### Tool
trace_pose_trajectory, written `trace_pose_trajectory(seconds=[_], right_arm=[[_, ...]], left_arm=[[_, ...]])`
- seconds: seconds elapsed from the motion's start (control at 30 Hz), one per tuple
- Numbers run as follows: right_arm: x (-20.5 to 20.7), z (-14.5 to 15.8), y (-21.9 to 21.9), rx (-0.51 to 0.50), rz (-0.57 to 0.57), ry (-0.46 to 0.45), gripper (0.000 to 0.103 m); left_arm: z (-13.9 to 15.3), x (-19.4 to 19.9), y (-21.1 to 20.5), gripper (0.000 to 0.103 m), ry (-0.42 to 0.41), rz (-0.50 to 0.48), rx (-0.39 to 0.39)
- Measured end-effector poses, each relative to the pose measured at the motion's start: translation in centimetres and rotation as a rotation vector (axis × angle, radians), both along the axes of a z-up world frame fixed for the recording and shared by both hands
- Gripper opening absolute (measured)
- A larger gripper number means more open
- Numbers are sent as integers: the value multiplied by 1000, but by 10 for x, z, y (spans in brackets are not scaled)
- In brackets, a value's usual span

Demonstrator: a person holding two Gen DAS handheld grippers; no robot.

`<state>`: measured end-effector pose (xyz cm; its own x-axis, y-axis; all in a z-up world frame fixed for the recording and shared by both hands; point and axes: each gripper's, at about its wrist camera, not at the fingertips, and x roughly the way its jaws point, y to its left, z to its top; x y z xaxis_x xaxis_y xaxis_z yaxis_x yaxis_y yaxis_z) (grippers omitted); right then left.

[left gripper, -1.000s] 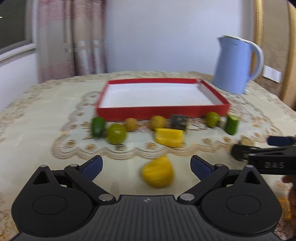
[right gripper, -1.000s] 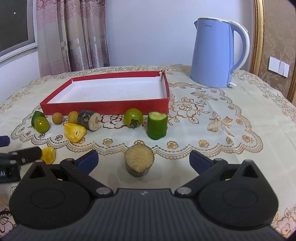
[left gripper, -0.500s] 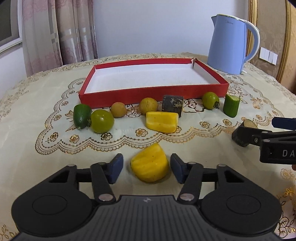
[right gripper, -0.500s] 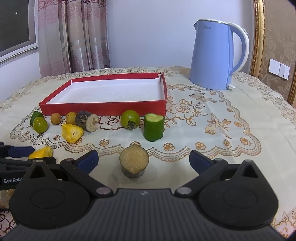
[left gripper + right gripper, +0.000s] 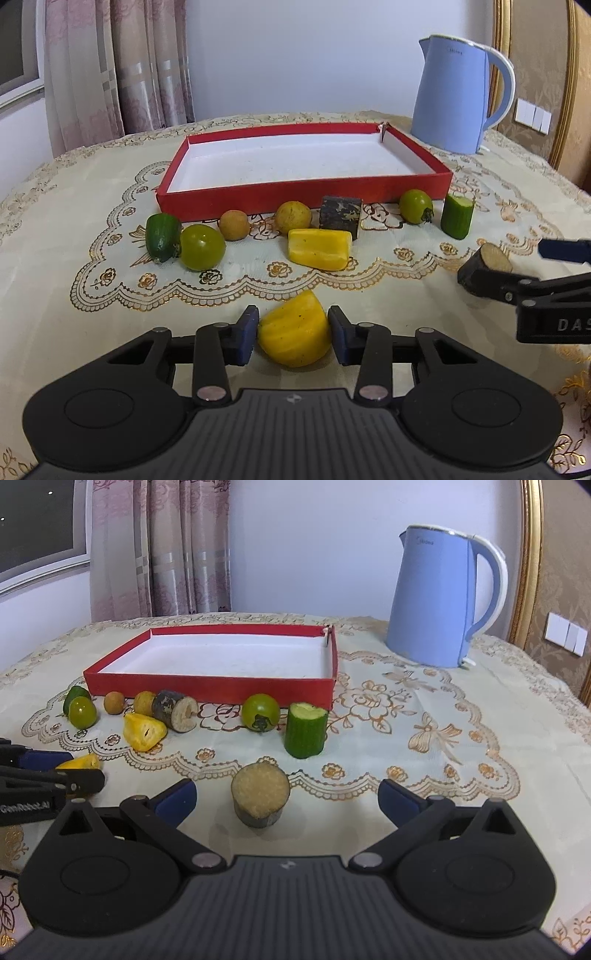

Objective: Organize fruits
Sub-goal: 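Grasp the yellow mango piece with the left gripper while the right grasps the eggplant slice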

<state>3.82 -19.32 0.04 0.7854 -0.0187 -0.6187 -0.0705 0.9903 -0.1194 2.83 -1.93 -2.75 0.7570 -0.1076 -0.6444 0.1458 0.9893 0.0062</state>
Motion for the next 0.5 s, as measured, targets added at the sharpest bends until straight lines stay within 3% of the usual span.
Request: trace_pose_trajectory(seconds=[0.3, 0.4, 0.43, 0.47, 0.5], right_arm=[[12, -4, 0, -7, 29, 25, 102], [19, -6, -1, 10, 43, 59, 85], [20, -7, -2, 18, 42, 70, 75], [22, -8, -3, 26, 41, 83, 58], [22, -9, -4, 37, 46, 89, 53]], left_arm=[[8, -2, 9, 40, -40, 16, -15], [8, -2, 9, 40, -41, 15, -19], [7, -1, 10, 40, -41, 14, -21], [7, -1, 10, 40, -41, 14, -22], [7, -1, 10, 40, -40, 16, -23]])
